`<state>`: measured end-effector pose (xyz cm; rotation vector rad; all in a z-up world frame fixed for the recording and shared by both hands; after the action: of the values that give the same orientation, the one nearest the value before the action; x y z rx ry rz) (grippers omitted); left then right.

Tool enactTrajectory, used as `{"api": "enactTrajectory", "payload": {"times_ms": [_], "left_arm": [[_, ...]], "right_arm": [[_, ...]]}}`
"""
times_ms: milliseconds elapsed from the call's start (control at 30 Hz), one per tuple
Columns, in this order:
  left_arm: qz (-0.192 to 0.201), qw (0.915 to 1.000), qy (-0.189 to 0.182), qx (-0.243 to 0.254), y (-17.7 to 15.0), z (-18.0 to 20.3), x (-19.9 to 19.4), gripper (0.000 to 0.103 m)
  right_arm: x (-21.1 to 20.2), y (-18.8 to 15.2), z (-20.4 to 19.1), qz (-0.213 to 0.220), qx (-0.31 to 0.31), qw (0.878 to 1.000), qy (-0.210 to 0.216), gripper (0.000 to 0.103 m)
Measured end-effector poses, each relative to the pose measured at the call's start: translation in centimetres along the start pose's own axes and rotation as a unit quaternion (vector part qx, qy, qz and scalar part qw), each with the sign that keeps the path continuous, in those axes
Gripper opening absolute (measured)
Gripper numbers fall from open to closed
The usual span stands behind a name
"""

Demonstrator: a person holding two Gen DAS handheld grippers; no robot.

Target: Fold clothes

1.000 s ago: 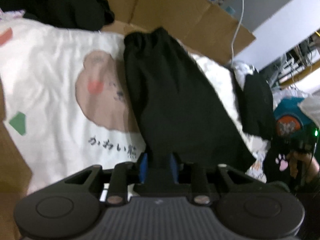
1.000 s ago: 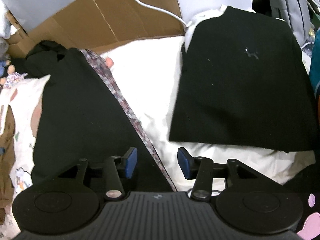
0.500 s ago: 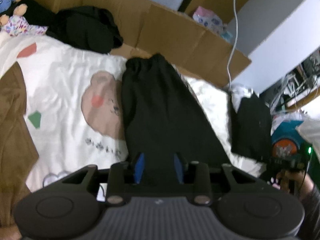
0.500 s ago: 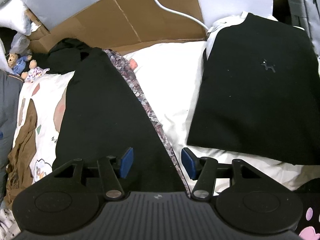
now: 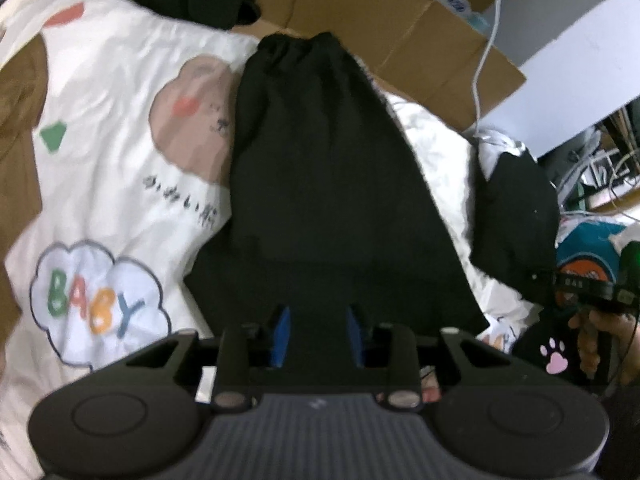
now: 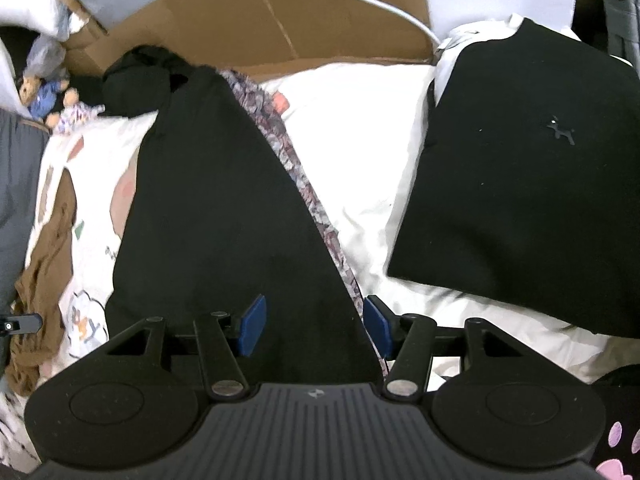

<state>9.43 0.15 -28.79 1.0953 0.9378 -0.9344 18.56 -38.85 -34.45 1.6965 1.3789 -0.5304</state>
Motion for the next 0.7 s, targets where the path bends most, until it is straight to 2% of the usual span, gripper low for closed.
{"api": "enactTrajectory", "payload": {"times_ms": [167, 333, 500, 700], "left_arm": [[-0.033, 0.9983, 0.0, -0.048, -3.4, -0.9, 2.2, 0.028], [-0.061, 0.997, -0.001, -0.049, -6.7, -0.5, 4.4, 0.025], [-0.08, 0.9951, -0.004, -0.059, -8.6, -0.8, 5.9, 0.021], [-0.094, 0.9936, 0.007, -0.062, -9.5, -1.7, 6.5, 0.021]], "right_arm": [[1.4, -0.9, 0.5, -0.027, 0.004, 1.0, -0.011, 0.059], [2.9, -2.3, 1.4, -0.05, 0.02, 0.998, -0.016, 0.059], [3.8, -3.4, 1.9, -0.064, 0.022, 0.997, -0.028, 0.059], [4.2, -3.7, 2.6, -0.066, 0.022, 0.997, -0.035, 0.059]]}}
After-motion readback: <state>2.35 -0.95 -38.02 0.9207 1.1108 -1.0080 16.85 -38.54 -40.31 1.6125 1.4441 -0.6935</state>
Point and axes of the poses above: each gripper's, at about its wrist camera, not at the fingertips, and x roughly the way its jaws point, z to its right, y to its top, the point moved 8 cm from there along x, roughly the way its jaws point, and after that the axes turned 11 degrees about y, right-handed, at the moved point
